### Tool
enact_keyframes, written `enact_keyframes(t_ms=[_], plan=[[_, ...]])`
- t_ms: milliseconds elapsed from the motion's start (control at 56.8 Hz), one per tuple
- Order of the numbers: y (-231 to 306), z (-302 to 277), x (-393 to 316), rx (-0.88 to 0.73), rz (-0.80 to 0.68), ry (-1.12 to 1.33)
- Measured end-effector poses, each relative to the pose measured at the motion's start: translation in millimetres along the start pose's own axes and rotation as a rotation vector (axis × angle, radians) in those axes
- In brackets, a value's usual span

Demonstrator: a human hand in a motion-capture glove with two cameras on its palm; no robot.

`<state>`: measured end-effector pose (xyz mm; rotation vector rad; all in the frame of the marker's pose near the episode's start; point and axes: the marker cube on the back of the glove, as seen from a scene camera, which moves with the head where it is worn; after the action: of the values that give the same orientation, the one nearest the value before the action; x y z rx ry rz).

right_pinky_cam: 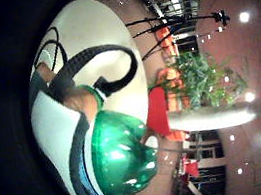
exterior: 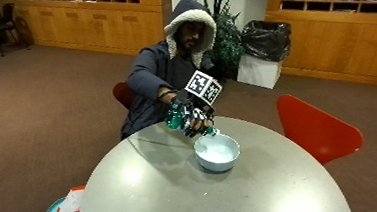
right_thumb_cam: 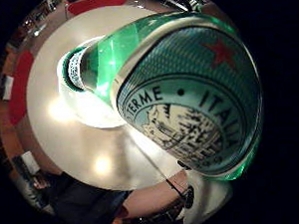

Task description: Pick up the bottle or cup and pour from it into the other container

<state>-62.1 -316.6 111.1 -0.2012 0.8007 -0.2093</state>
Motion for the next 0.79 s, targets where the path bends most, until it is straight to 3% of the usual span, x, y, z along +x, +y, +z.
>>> enact_keyframes(t_ms=[334,792], plan=[[-10,-3,-19,-0.025,-0.023,0.147],[1,-1,1,-0.003,-0.002,0.056]])
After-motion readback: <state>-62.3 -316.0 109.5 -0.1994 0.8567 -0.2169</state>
